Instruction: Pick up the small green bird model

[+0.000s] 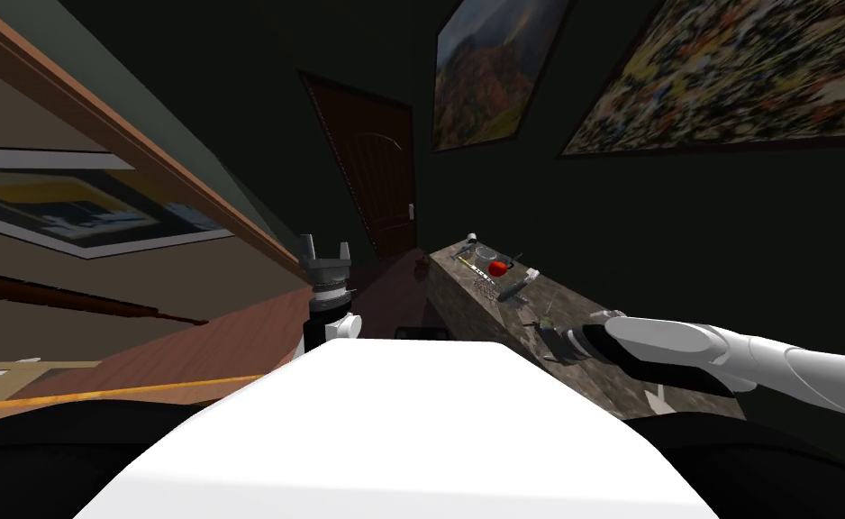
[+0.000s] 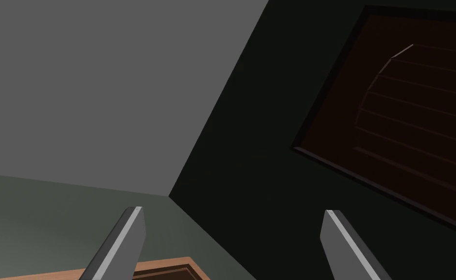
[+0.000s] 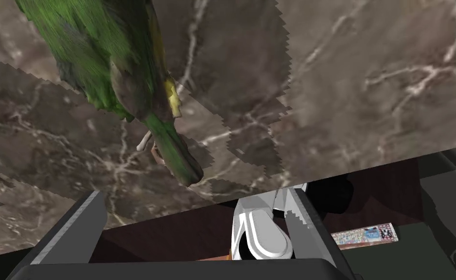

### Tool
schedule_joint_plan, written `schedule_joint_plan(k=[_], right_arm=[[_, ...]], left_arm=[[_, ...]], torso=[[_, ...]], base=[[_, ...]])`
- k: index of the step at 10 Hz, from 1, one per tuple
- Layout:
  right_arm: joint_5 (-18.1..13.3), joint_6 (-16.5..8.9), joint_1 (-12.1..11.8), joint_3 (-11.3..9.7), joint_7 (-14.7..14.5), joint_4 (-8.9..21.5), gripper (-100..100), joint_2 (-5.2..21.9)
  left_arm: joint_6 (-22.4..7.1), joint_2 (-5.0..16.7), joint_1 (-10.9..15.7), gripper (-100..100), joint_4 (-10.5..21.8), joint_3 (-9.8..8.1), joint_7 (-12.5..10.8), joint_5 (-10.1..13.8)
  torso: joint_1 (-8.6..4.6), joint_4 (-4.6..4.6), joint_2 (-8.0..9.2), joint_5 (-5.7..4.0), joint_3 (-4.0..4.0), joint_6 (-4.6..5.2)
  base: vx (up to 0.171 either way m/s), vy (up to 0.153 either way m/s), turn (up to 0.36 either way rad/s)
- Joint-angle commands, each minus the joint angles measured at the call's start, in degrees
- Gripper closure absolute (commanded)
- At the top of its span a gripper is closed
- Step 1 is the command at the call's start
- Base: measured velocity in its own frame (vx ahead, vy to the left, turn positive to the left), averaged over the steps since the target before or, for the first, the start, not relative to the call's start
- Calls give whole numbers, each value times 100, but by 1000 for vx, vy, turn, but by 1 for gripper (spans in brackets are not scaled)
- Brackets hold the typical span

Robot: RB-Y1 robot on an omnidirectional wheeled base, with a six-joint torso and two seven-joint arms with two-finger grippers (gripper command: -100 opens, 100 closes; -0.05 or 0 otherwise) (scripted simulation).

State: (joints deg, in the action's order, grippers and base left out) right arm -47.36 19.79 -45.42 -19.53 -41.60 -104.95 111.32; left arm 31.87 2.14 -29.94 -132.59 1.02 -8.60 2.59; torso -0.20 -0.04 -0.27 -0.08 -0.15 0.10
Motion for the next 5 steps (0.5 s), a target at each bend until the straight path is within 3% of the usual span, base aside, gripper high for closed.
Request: schedule_joint_plan(k=[1, 2, 5], right_arm=[[-163, 14, 26, -26, 102, -2, -100, 17], [-311, 38, 10, -116, -21, 102, -100, 192], [-441, 61, -4, -194, -129, 192, -100, 346]], left_arm=[[0, 0, 0, 0, 0, 0, 0, 0], [0, 0, 0, 0, 0, 0, 0, 0], [0, 0, 0, 0, 0, 0, 0, 0]], torso=[[0, 0, 0, 0, 0, 0], [11, 2, 8, 3, 5, 1], [5, 0, -2, 4, -1, -4]], base=[[18, -21, -13], [33, -24, 157], [39, -47, 99]])
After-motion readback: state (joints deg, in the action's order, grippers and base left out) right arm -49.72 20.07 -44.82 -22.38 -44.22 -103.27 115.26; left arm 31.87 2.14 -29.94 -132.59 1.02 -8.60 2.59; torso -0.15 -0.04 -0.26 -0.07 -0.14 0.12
